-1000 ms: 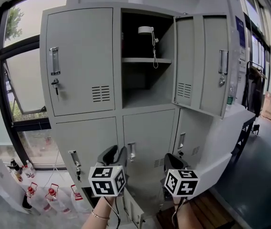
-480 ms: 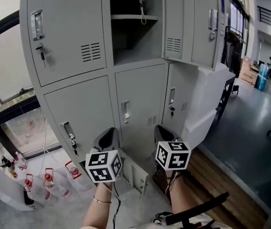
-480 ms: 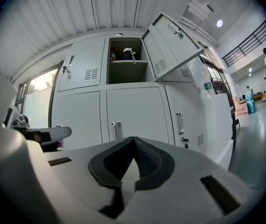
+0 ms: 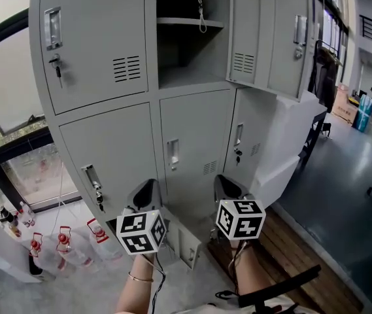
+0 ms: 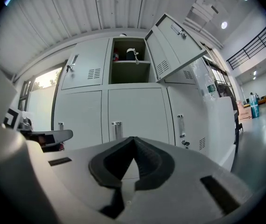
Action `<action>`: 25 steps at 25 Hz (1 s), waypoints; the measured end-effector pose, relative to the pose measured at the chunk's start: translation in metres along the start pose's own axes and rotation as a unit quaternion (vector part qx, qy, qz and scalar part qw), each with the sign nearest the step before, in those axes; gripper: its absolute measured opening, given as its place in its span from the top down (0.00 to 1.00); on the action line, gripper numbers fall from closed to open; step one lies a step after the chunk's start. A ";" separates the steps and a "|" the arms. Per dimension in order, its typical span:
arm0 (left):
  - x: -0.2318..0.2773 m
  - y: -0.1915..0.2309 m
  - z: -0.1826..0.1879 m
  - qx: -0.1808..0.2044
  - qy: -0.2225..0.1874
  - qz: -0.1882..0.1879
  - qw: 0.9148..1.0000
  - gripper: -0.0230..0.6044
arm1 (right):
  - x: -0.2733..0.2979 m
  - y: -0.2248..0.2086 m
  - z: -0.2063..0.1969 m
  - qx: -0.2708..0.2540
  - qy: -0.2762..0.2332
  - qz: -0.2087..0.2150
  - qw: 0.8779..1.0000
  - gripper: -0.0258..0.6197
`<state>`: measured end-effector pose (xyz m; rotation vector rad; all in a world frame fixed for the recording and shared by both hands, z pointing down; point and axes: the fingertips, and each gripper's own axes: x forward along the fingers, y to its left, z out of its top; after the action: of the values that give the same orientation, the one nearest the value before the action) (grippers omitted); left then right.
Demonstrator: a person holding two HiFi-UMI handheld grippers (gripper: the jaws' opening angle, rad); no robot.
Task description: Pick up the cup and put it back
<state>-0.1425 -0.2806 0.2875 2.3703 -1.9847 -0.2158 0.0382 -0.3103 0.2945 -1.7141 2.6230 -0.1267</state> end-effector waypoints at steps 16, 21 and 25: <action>0.002 -0.003 0.003 -0.004 -0.011 0.032 0.999 0.94 | 0.000 -0.007 0.005 -0.015 -0.006 0.035 0.999 0.98; 0.003 -0.002 0.006 -0.004 -0.015 0.037 0.999 0.94 | 0.002 -0.010 0.008 -0.026 -0.008 0.031 0.999 0.98; 0.006 -0.007 -0.002 -0.008 -0.009 0.034 0.999 0.94 | 0.002 -0.016 0.004 -0.027 -0.002 0.030 0.999 0.98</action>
<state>-0.1344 -0.2853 0.2880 2.2957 -2.0581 -0.2496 0.0522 -0.3184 0.2918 -1.6484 2.6956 -0.0515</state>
